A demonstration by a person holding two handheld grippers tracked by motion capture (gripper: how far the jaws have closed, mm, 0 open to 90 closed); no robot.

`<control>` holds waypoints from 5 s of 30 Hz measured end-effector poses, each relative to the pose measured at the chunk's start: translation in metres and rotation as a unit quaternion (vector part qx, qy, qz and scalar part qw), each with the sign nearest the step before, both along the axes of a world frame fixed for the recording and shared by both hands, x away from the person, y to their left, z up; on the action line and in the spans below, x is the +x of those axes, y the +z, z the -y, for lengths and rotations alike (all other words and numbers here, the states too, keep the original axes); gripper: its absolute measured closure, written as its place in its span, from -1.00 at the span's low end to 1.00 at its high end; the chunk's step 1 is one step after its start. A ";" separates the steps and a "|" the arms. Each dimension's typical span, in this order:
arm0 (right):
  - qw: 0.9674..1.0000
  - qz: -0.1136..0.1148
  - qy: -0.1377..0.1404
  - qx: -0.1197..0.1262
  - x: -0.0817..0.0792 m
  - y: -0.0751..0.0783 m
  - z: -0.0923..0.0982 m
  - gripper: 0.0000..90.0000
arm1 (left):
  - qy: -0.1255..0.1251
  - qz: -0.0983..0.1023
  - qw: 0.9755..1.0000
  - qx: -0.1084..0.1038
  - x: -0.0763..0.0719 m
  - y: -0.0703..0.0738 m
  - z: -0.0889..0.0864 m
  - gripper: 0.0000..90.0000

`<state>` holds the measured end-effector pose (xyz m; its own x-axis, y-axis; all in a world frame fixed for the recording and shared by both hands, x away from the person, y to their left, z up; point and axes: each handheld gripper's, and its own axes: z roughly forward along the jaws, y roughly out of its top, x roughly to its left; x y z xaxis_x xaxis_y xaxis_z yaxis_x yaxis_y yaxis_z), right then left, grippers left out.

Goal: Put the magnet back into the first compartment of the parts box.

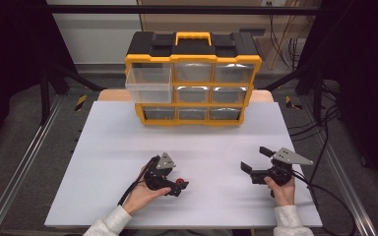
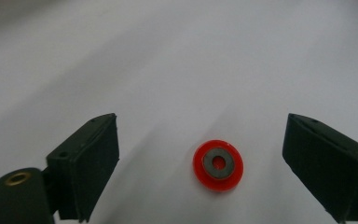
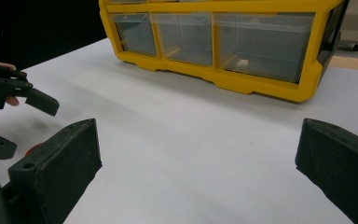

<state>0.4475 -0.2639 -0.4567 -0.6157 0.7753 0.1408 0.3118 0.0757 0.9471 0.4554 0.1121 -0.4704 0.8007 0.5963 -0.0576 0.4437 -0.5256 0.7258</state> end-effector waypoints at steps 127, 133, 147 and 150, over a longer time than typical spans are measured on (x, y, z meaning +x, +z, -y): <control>1.000 -0.001 0.000 -0.003 0.000 0.000 0.001 -0.99 | 0.059 0.024 0.997 -0.033 0.001 0.061 -0.054 0.38; 1.000 0.000 0.000 -0.004 0.000 0.000 0.001 -0.99 | 0.064 0.030 0.997 -0.040 0.001 0.068 -0.061 0.38; 1.000 -0.001 -0.001 -0.004 0.000 0.000 0.001 -0.99 | 0.072 0.041 0.996 -0.045 0.000 0.081 -0.075 0.38; 1.000 0.000 -0.002 -0.005 0.000 0.000 0.001 -0.99 | 0.074 0.042 0.995 -0.049 0.000 0.084 -0.078 0.38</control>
